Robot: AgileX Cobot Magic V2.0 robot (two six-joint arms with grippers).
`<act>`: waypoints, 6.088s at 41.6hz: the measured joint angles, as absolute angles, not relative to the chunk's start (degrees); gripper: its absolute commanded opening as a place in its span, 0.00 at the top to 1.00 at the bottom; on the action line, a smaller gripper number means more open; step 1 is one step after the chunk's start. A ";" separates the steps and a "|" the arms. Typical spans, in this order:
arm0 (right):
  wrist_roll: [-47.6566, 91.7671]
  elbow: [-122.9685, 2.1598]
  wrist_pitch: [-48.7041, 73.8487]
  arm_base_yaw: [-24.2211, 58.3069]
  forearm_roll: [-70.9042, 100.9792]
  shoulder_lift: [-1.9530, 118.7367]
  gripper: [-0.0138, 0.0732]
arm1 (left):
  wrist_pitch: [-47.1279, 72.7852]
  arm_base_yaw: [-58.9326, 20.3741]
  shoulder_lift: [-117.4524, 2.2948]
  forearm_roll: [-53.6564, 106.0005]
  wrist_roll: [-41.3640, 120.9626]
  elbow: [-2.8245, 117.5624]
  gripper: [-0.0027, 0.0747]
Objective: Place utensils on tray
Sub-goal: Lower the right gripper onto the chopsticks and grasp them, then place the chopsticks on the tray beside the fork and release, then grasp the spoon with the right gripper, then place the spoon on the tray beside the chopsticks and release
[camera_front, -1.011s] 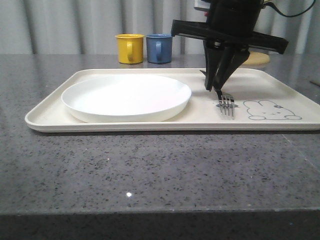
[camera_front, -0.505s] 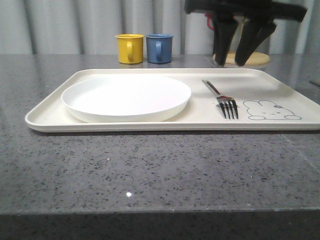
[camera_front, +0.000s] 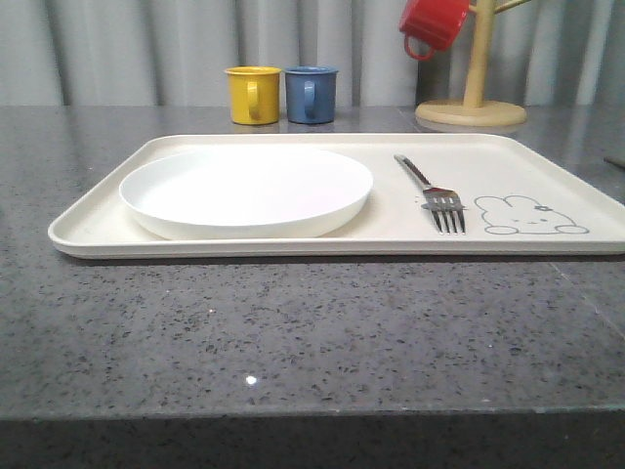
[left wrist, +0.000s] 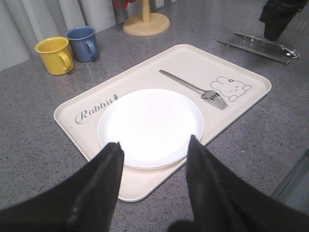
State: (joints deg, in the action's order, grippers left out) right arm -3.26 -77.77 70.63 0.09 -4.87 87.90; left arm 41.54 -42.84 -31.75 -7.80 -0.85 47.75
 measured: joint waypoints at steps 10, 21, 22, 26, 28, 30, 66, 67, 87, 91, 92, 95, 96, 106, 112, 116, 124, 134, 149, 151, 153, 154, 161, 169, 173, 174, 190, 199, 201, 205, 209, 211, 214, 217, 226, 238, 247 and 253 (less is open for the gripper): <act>4.14 -76.20 70.63 -8.02 0.74 91.52 0.50 | 41.54 -42.84 -31.75 -7.80 -0.85 47.75 0.56; 6.01 -76.20 67.13 -8.31 3.01 94.72 0.50 | 41.54 -42.84 -31.75 -7.80 -0.85 47.75 0.56; 6.01 -76.20 66.83 -8.31 3.17 95.03 0.50 | 41.54 -42.84 -31.75 -7.80 -0.85 47.75 0.56; 6.12 -76.20 65.69 -8.31 3.69 96.04 0.50 | 41.54 -42.84 -31.75 -7.80 -0.85 47.75 0.56; 6.10 -76.20 65.15 -8.31 3.82 96.42 0.50 | 41.54 -42.84 -31.75 -7.80 -0.85 47.75 0.56; 6.10 -76.20 64.79 -8.31 3.91 96.81 0.50 | 41.54 -42.84 -31.75 -7.80 -0.85 47.75 0.56; 6.59 -76.20 63.97 -8.31 3.91 97.29 0.51 | 41.54 -42.84 -31.75 -7.80 -0.85 47.75 0.56; 6.59 -76.20 64.06 -8.31 3.91 97.29 0.51 | 41.54 -42.84 -31.75 -7.80 -0.85 47.75 0.56; 6.59 -76.42 65.20 -8.39 3.67 98.14 0.80 | 41.54 -42.84 -31.75 -7.80 -0.85 47.75 0.56; 6.47 -76.42 65.20 -8.39 3.59 98.14 0.82 | 41.54 -42.84 -31.75 -7.80 -0.85 47.75 0.56; 6.47 -76.42 65.20 -8.39 3.59 98.14 0.82 | 41.54 -42.84 -31.75 -7.80 -0.85 47.75 0.56; 6.47 -76.42 65.20 -8.39 4.05 98.14 0.82 | 41.54 -42.84 -31.75 -7.80 -0.85 47.75 0.56; 6.47 -76.42 65.20 -8.39 4.53 98.04 0.82 | 41.54 -42.84 -31.75 -7.80 -0.85 47.75 0.56; 6.47 -77.82 68.79 -1.72 15.89 96.10 0.82 | 41.54 -42.84 -31.75 -7.80 -0.85 47.75 0.56; 4.34 -78.96 68.11 4.57 20.67 96.10 0.82 | 41.54 -42.84 -31.75 -7.80 -0.85 47.75 0.56; 1.67 -79.10 66.57 6.91 22.01 97.09 0.81 | 41.54 -42.84 -31.75 -7.80 -0.85 47.75 0.56; -2.15 -79.10 64.01 8.41 22.46 98.99 0.66 | 41.54 -42.84 -31.75 -7.80 -0.85 47.75 0.56; -3.63 -79.13 63.55 8.41 22.95 101.13 0.52 | 41.54 -42.84 -31.75 -7.80 -0.85 47.75 0.56; 0.96 -79.22 62.30 8.83 19.82 94.81 0.46 | 41.54 -42.84 -31.75 -7.80 -0.85 47.75 0.56; 1.85 -79.22 62.51 8.83 17.36 92.77 0.46 | 41.54 -42.84 -31.75 -7.80 -0.85 47.75 0.56; 2.19 -79.22 63.05 8.43 14.85 90.47 0.46 | 41.54 -42.84 -31.75 -7.80 -0.85 47.75 0.56; 2.33 -79.22 63.35 8.06 13.05 89.54 0.46 | 41.54 -42.84 -31.75 -7.80 -0.85 47.75 0.56; 3.24 -79.22 66.32 -0.22 5.28 86.14 0.46 | 41.54 -42.84 -31.75 -7.80 -0.85 47.75 0.56; 6.35 -79.22 66.94 -11.73 3.09 89.22 0.46 | 41.54 -42.84 -31.75 -7.80 -0.85 47.75 0.56; 6.93 -79.22 66.82 -14.37 2.99 92.04 0.46 | 41.54 -42.84 -31.75 -7.80 -0.85 47.75 0.56; 6.94 -79.22 66.49 -14.87 2.99 92.70 0.46 | 41.54 -42.84 -31.75 -7.80 -0.85 47.75 0.56; 7.44 -79.36 60.87 -15.76 3.40 100.65 0.50 | 41.54 -42.84 -31.75 -7.80 -0.85 47.75 0.56; 7.85 -79.35 60.66 -15.89 3.18 100.71 0.84 | 41.54 -42.84 -31.75 -7.80 -0.85 47.75 0.56; 7.85 -79.35 60.66 -15.89 3.18 100.71 0.85 | 41.54 -42.84 -31.75 -7.80 -0.85 47.75 0.56; 7.85 -79.44 60.87 -15.89 3.83 100.71 0.85 | 41.54 -42.84 -31.75 -7.80 -0.85 47.75 0.56; 7.85 -80.18 62.75 -14.50 5.60 99.94 0.85 | 41.54 -42.84 -31.75 -7.80 -0.85 47.75 0.56; 7.85 -81.05 63.88 -13.16 6.50 99.18 0.85 | 41.54 -42.84 -31.75 -7.80 -0.85 47.75 0.56; 7.85 -82.75 65.73 -9.89 8.19 97.52 0.85 | 41.54 -42.84 -31.75 -7.80 -0.85 47.75 0.56; 7.71 -84.55 67.57 -5.20 10.99 95.97 0.84 | 41.54 -42.84 -31.75 -7.80 -0.85 47.75 0.56; 0.57 -84.99 67.10 3.93 13.65 97.01 0.84 | 41.54 -42.84 -31.75 -7.80 -0.85 47.75 0.56; -6.37 -84.99 63.54 7.22 13.33 102.21 0.77 | 41.54 -42.84 -31.75 -7.80 -0.85 47.75 0.56; -7.63 -84.99 62.99 7.22 12.17 103.64 0.54 | 41.54 -42.84 -31.75 -7.80 -0.85 47.75 0.56; -7.68 -84.99 62.86 7.22 11.95 103.52 0.50 | 41.54 -42.84 -31.75 -7.80 -0.85 47.75 0.56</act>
State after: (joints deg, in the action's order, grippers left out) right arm -7.68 -84.99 62.86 7.22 11.95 103.52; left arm 41.54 -42.84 -31.75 -7.80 -0.85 47.75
